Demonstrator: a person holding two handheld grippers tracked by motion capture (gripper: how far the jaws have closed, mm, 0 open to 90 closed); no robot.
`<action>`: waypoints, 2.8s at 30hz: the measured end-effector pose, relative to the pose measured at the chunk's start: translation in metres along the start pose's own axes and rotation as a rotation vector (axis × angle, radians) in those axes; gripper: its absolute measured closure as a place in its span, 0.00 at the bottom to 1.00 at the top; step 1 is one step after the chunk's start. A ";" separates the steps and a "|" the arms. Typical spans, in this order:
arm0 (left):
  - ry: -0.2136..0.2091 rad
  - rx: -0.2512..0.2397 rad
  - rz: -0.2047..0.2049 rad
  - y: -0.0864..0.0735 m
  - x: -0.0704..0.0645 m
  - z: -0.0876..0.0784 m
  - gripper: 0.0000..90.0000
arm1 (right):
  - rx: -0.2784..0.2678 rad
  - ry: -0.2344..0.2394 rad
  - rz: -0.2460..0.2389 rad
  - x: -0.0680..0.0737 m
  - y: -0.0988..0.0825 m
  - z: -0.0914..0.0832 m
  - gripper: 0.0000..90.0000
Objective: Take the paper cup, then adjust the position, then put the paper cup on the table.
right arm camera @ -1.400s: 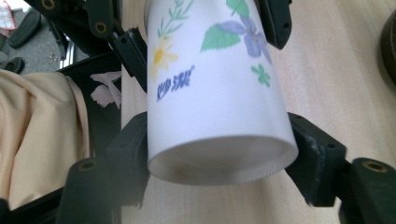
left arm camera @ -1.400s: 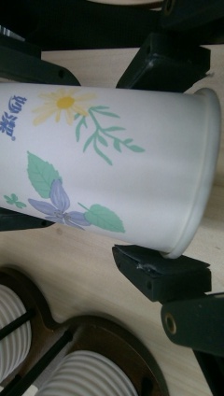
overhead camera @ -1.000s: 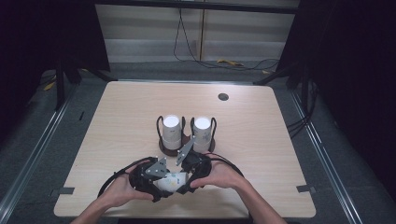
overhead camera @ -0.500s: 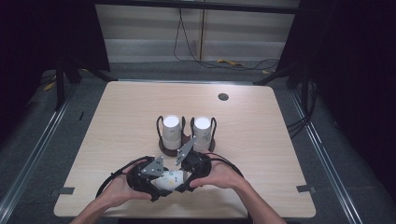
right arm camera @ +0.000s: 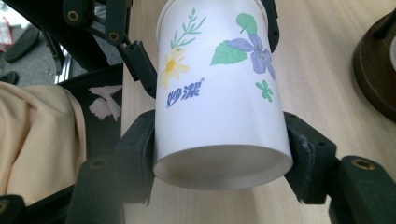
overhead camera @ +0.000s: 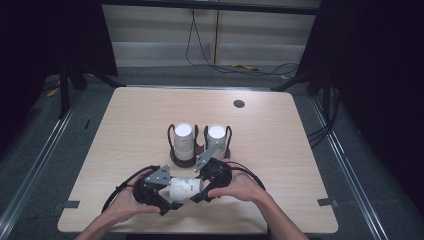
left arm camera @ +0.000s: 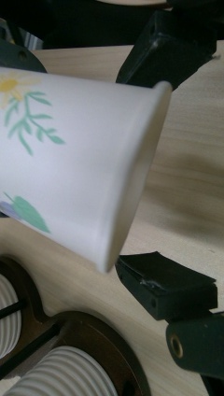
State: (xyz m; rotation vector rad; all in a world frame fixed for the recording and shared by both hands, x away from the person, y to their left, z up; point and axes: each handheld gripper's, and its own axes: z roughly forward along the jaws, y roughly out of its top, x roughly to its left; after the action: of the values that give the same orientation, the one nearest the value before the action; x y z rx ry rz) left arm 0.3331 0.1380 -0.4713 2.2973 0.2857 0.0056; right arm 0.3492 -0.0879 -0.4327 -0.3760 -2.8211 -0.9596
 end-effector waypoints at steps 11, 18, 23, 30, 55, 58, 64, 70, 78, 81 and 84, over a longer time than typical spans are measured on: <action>0.023 -0.096 -0.101 -0.002 0.008 -0.008 0.18 | -0.108 -0.006 0.044 -0.003 -0.009 -0.012 0.41; -0.001 -0.164 -0.148 -0.003 0.011 -0.012 0.20 | -0.194 -0.014 0.088 -0.007 -0.021 -0.014 0.41; -0.020 -0.175 -0.173 -0.002 0.011 -0.014 0.24 | -0.247 -0.019 0.097 -0.006 -0.026 -0.018 0.41; -0.014 -0.200 -0.187 -0.002 0.012 -0.016 0.21 | -0.303 -0.027 0.120 -0.005 -0.033 -0.019 0.41; 0.060 -0.371 -0.124 0.002 0.011 -0.024 0.35 | -0.459 -0.068 0.180 -0.003 -0.050 -0.020 0.42; 0.043 -0.386 -0.143 0.003 0.010 -0.026 0.36 | -0.497 -0.065 0.184 -0.001 -0.050 -0.023 0.42; -0.022 -0.433 -0.185 0.005 0.009 -0.029 0.31 | -0.532 -0.046 0.174 0.001 -0.051 -0.023 0.42; -0.040 -0.475 -0.206 0.009 0.007 -0.034 0.23 | -0.578 0.001 0.175 -0.002 -0.051 -0.021 0.42; -0.056 -0.486 -0.227 0.018 0.011 -0.033 0.18 | -0.594 0.002 0.168 0.000 -0.051 -0.022 0.42; -0.052 -0.493 -0.228 0.019 0.013 -0.033 0.19 | -0.596 0.012 0.160 0.000 -0.051 -0.021 0.42; -0.066 -0.485 -0.230 0.017 0.012 -0.029 0.22 | -0.590 0.017 0.150 0.001 -0.051 -0.020 0.42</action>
State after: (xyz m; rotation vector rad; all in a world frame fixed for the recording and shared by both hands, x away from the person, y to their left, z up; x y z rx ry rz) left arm 0.3458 0.1510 -0.4400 1.7711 0.4589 -0.1070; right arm 0.3348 -0.1385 -0.4463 -0.6217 -2.3945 -1.7312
